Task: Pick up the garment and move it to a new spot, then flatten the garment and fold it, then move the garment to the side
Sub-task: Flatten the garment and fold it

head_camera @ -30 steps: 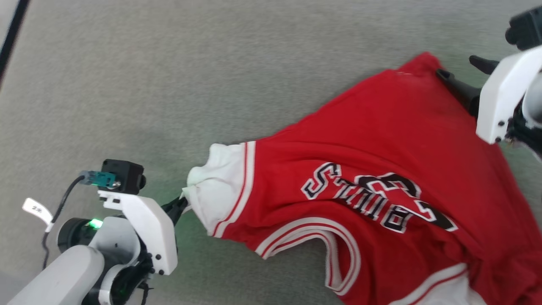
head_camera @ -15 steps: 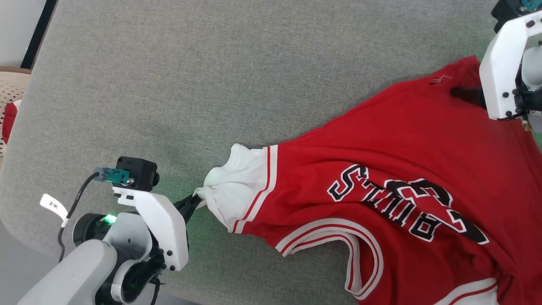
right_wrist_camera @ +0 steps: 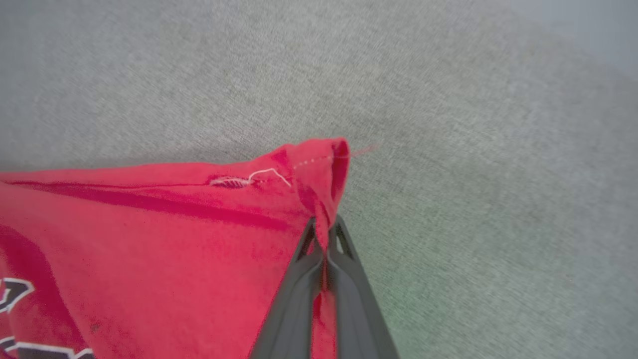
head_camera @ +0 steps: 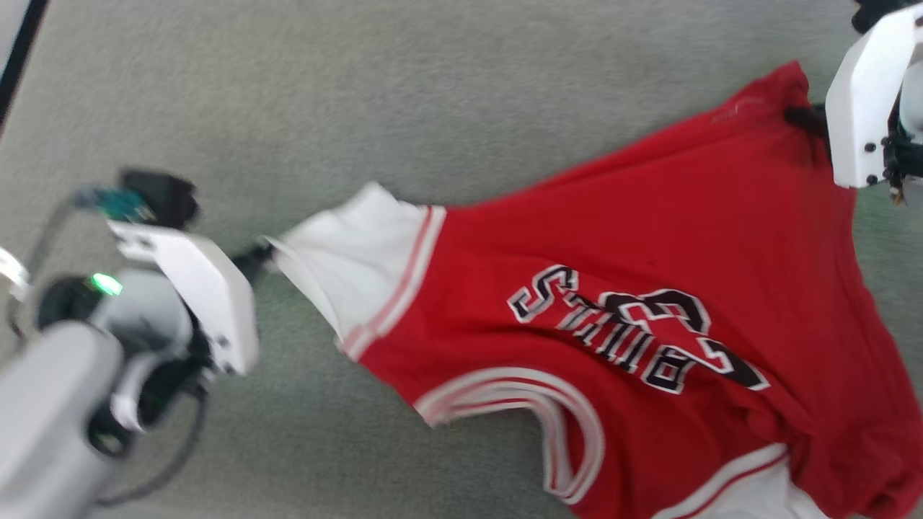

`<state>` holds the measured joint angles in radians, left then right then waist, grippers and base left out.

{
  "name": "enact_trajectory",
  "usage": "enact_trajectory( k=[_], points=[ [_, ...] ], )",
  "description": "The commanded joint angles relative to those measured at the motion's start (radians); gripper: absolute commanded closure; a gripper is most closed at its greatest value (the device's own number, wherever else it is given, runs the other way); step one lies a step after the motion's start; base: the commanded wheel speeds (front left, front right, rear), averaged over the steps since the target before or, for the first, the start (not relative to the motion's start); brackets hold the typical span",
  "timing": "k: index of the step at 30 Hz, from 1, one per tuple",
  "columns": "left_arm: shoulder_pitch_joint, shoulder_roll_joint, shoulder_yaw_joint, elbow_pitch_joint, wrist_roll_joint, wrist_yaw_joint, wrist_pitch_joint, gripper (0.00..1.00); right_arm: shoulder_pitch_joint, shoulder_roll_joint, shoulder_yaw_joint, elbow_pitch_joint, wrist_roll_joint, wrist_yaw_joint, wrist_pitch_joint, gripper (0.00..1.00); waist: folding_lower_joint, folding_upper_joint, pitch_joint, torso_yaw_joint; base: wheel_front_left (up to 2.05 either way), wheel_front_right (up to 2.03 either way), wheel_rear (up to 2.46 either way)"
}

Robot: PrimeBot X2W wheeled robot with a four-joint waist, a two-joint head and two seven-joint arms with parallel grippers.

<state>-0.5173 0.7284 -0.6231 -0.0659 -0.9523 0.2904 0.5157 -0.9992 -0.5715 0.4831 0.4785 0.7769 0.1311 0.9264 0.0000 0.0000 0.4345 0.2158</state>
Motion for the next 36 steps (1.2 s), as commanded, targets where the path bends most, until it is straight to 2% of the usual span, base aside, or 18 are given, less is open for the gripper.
enact_trajectory(
  k=[1,6,11,16,24,30,36],
  points=[
    [-0.044,0.023,0.023,0.007,-0.005,0.011,0.021,1.0,-0.012,-0.002,-0.013,-0.02,0.005,-0.001,-0.02,1.0,0.0,0.0,-0.033,-0.041,0.0,0.0,0.0],
    [-0.168,0.072,0.052,0.03,0.006,-0.013,0.093,1.0,-0.002,-0.01,-0.056,-0.072,0.008,-0.001,-0.057,1.0,0.0,0.0,-0.073,-0.094,0.0,0.0,0.0],
    [-0.31,0.085,0.07,0.077,0.013,-0.045,0.15,1.0,0.018,-0.006,-0.109,-0.12,-0.012,-0.001,-0.081,1.0,0.0,0.0,-0.116,-0.14,0.0,0.0,0.0],
    [-0.462,0.079,0.054,0.16,0.05,-0.089,0.203,1.0,0.037,0.035,-0.202,-0.169,-0.056,-0.001,-0.08,1.0,0.0,0.0,-0.165,-0.186,0.0,0.0,0.0],
    [-0.603,0.047,0.042,0.276,0.071,-0.149,0.226,1.0,0.036,0.101,-0.307,-0.229,-0.145,-0.001,-0.054,1.0,0.0,0.0,-0.191,-0.224,0.0,0.0,0.0],
    [-0.728,-0.006,0.038,0.396,0.106,-0.192,0.178,1.0,-0.01,0.164,-0.357,-0.239,-0.243,-0.001,-0.079,1.0,0.0,0.0,-0.173,-0.242,0.0,0.0,0.0],
    [-0.883,-0.076,0.039,0.546,0.19,-0.225,0.019,1.0,-0.115,0.212,-0.374,-0.161,-0.354,-0.001,-0.212,1.0,0.0,0.0,-0.107,-0.247,0.0,0.0,0.0]
  ],
)
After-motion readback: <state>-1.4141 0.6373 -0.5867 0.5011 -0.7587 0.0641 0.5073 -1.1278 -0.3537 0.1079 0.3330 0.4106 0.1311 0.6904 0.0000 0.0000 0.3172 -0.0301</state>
